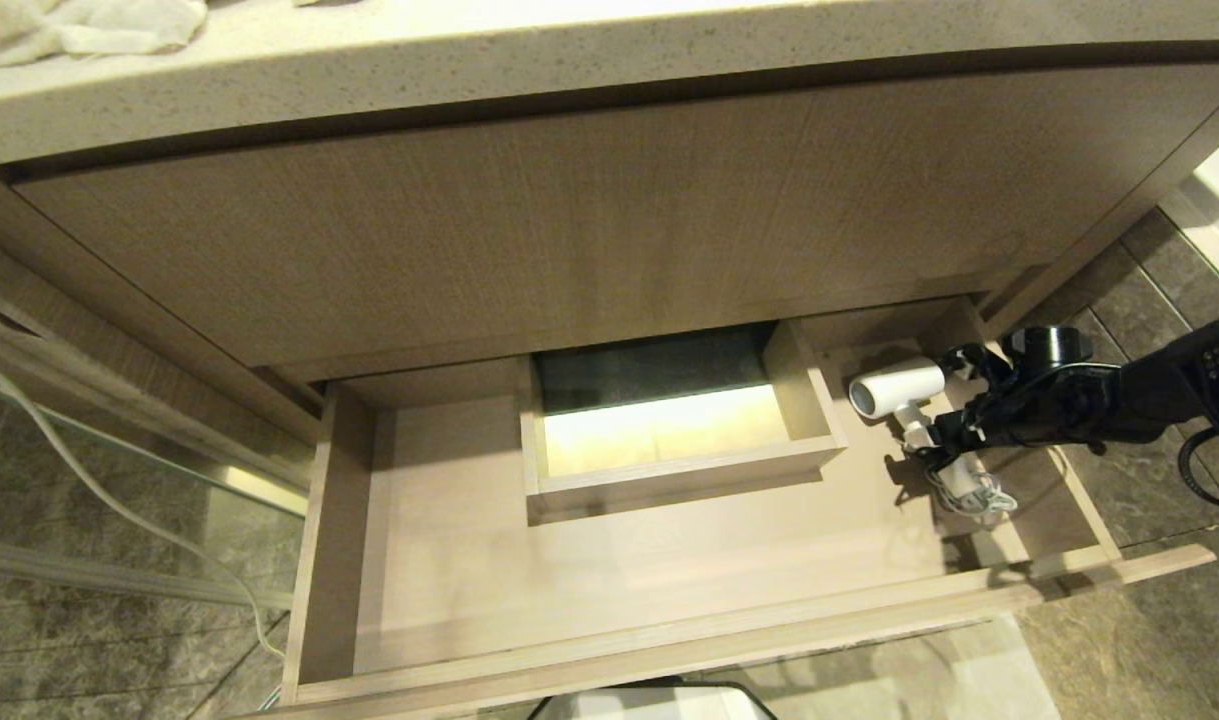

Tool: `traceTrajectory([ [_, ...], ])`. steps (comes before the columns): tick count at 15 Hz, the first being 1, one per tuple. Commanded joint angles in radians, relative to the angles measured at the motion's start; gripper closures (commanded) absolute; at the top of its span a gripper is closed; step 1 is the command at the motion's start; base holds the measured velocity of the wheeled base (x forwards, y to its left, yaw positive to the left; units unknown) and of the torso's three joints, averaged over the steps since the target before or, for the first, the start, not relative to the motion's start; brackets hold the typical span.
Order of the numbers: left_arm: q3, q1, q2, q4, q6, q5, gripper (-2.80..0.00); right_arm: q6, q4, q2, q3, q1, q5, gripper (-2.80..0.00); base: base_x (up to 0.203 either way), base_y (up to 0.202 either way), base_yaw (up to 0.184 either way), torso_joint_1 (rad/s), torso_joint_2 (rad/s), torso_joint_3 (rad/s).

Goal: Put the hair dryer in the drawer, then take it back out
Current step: Take the hairdryer out

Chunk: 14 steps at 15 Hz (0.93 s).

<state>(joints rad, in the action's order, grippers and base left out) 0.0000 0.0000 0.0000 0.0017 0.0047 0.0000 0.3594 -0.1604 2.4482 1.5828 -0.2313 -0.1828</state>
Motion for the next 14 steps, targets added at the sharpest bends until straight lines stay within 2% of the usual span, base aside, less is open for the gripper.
traceTrajectory([
  [1, 0.002, 0.0, 0.0, 0.0, 0.0, 0.0, 0.0, 0.003, -0.038, 0.032, 0.013, 0.0, -0.001, -2.8, 0.0, 0.0, 0.0, 0.0, 0.0, 0.0],
  [5, 0.002, 0.0, -0.001, 0.0, 0.0, 0.0, 0.0, 0.001, -0.085, 0.082, 0.07, 0.0, 0.002, -2.8, 0.0, 0.0, 0.0, 0.0, 0.0, 0.0],
  [9, 0.002, 0.0, 0.0, 0.0, 0.0, 0.0, 0.0, -0.07, -0.097, 0.124, 0.104, 0.0, -0.001, -2.8, 0.0, 0.0, 0.0, 0.0, 0.0, 0.0],
  [14, 0.002, 0.0, 0.0, 0.0, 0.0, 0.0, 0.0, -0.083, -0.16, 0.155, 0.12, 0.003, -0.003, -2.8, 0.0, 0.0, 0.0, 0.0, 0.0, 0.0],
])
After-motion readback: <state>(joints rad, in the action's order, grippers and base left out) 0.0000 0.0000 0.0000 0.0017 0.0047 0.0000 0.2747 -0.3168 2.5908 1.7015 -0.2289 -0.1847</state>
